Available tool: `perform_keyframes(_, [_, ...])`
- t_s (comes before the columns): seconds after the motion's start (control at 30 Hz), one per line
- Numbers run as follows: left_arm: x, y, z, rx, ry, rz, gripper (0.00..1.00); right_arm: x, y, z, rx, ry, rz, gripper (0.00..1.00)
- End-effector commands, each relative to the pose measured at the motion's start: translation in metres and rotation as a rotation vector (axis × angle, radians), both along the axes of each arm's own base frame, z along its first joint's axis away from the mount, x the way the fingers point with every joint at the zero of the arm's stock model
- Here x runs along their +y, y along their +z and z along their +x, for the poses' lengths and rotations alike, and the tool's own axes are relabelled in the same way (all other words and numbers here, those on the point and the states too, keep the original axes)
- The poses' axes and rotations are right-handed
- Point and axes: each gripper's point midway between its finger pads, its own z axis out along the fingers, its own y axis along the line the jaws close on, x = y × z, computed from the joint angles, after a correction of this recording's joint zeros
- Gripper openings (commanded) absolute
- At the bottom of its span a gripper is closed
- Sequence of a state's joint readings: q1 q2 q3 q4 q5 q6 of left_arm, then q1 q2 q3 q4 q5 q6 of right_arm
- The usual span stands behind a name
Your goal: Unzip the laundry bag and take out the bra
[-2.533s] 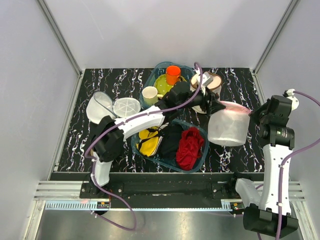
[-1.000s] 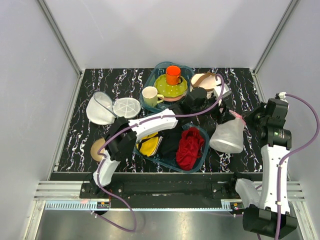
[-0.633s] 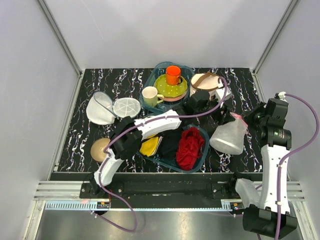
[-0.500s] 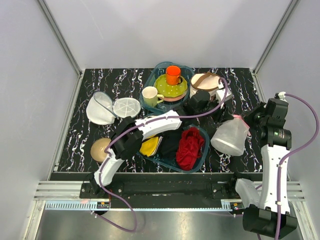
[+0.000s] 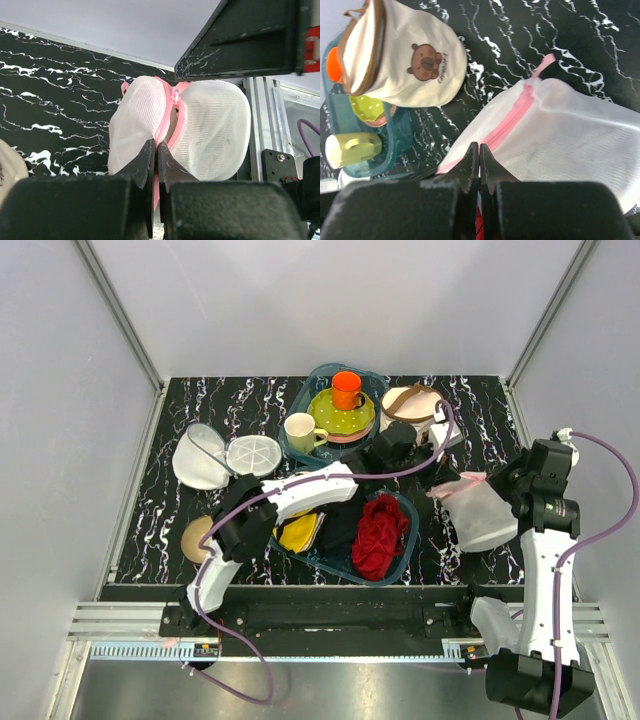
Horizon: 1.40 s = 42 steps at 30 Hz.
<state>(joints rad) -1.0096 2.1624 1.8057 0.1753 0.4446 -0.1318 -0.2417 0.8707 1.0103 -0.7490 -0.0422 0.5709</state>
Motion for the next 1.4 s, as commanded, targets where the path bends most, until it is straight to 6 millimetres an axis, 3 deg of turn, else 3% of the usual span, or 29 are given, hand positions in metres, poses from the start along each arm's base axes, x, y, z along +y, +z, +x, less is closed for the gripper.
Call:
perform_keyframes(0.0, [0.022, 0.077, -0.002, -0.118, 0.004, -0.126, 0.0, -0.024, -0.006, 0.001, 0.004, -0.1, -0.075, 0.0])
perform_keyframes(0.13, [0.035, 0.081, 0.002, -0.137, 0.017, -0.134, 0.0, -0.037, -0.016, -0.004, 0.032, -0.154, -0.117, 0.0])
perform_keyframes(0.43, [0.043, 0.091, -0.003, -0.141, -0.007, -0.131, 0.0, -0.044, -0.021, -0.002, 0.039, -0.194, -0.116, 0.0])
perform_keyframes(0.8, [0.053, 0.124, -0.01, -0.152, 0.015, -0.16, 0.0, -0.019, -0.002, 0.007, -0.038, -0.096, -0.023, 0.0])
perform_keyframes(1.03, [0.067, 0.165, -0.02, -0.212, 0.033, -0.187, 0.0, 0.006, 0.016, 0.015, -0.139, 0.016, 0.06, 0.0])
perform_keyframes(1.07, [0.067, 0.168, -0.021, -0.214, 0.032, -0.192, 0.0, 0.008, 0.018, 0.017, -0.146, 0.026, 0.062, 0.04])
perform_keyframes(1.2, [0.065, 0.176, -0.024, -0.208, 0.05, -0.205, 0.0, 0.017, 0.034, 0.018, -0.184, 0.096, 0.059, 0.57])
perform_keyframes(1.3, [0.065, 0.178, -0.018, -0.215, 0.082, -0.202, 0.0, 0.021, 0.043, 0.017, -0.205, 0.145, 0.017, 0.74])
perform_keyframes(1.37, [0.065, 0.18, -0.017, -0.229, 0.088, -0.2, 0.0, 0.023, 0.046, 0.015, -0.208, 0.174, -0.013, 0.77])
